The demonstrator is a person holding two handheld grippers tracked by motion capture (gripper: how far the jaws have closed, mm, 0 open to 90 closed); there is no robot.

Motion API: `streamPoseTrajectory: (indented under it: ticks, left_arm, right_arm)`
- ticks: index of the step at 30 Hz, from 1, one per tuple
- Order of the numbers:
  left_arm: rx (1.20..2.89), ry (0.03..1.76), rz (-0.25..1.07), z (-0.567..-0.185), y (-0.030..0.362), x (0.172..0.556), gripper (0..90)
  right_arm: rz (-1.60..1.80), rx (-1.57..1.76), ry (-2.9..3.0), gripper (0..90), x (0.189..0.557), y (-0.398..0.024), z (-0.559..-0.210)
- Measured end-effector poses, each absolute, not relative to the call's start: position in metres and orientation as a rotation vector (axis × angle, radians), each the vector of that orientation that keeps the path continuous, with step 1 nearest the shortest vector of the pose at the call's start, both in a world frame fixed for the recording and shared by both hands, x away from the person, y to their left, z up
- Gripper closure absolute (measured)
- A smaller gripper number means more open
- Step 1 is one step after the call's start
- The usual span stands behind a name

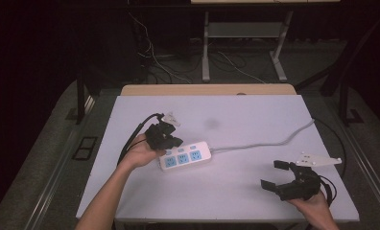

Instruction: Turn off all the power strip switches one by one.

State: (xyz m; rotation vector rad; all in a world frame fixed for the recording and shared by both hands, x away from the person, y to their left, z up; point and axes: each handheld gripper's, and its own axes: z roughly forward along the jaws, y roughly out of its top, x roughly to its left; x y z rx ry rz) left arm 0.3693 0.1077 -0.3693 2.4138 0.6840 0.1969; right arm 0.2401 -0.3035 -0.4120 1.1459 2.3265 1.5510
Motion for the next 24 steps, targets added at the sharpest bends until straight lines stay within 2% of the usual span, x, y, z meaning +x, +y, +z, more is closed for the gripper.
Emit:
streamPoseTrajectory:
  ticks: [24]
  left_arm:
    - [2.436,0.698,0.182,-0.388,0.1,0.38,89.0]
  right_arm:
    - [1.547,1.139,2.336,0.7,0.24,-0.303,-0.412]
